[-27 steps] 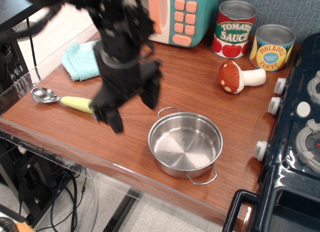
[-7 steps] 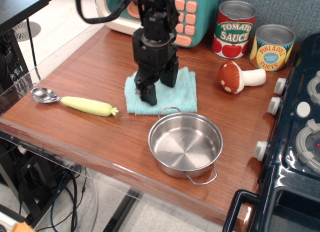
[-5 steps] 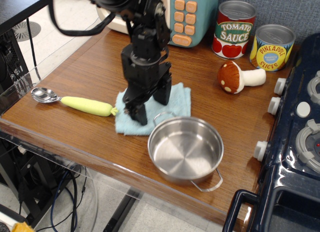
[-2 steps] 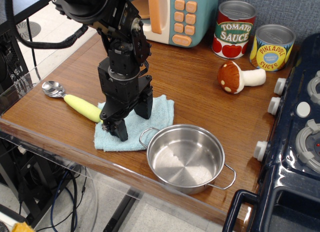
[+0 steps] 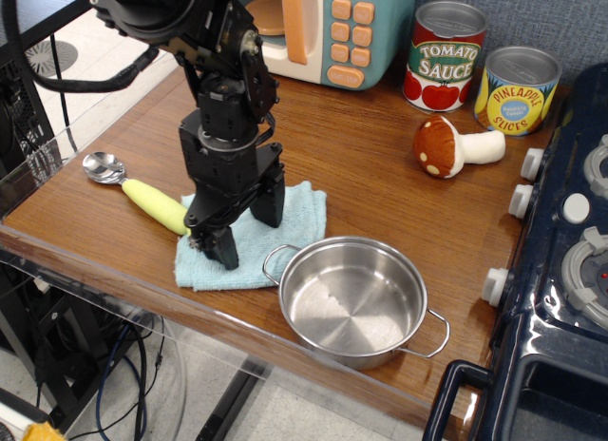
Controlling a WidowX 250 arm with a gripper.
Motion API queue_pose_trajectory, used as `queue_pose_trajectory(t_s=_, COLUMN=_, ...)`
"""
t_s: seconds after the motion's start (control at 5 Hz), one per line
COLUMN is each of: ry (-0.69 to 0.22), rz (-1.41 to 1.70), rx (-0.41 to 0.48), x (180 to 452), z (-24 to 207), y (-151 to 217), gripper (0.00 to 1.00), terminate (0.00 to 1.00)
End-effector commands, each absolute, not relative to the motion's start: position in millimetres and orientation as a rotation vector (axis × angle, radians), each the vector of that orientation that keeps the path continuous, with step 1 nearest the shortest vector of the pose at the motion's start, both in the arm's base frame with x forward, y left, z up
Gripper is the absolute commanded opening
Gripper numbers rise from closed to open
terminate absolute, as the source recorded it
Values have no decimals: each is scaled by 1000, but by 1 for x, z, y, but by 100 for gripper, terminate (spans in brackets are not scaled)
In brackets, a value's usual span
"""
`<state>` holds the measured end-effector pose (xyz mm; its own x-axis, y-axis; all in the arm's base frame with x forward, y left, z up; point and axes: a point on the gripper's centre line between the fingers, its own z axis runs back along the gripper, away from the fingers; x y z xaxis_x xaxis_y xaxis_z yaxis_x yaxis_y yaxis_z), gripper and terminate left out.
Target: MOVE THE WHITE KERCHEIF NEAR TO THE VESSEL
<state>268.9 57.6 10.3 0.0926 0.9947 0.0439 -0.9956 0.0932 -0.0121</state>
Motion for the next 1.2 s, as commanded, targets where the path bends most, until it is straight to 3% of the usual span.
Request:
queue_pose_trajectory(t_s=0.0, ry=-129, rz=1480, rx=-134, x=278, z=67, y=60, gripper=100, terminate=0)
queue_pose_trajectory(t_s=0.4, ry=-186, rz=1411, rx=-225, x=276, z=107, y=60, gripper=100, terminate=0)
queue_pose_trajectory(t_s=0.8, ry=-186, rz=1411, rx=-225, x=276, z=107, y=60, gripper=100, terminate=0)
queue_pose_trajectory(t_s=1.0, ry=-186, rz=1411, rx=-225, x=276, z=107, y=60, gripper=100, terminate=100)
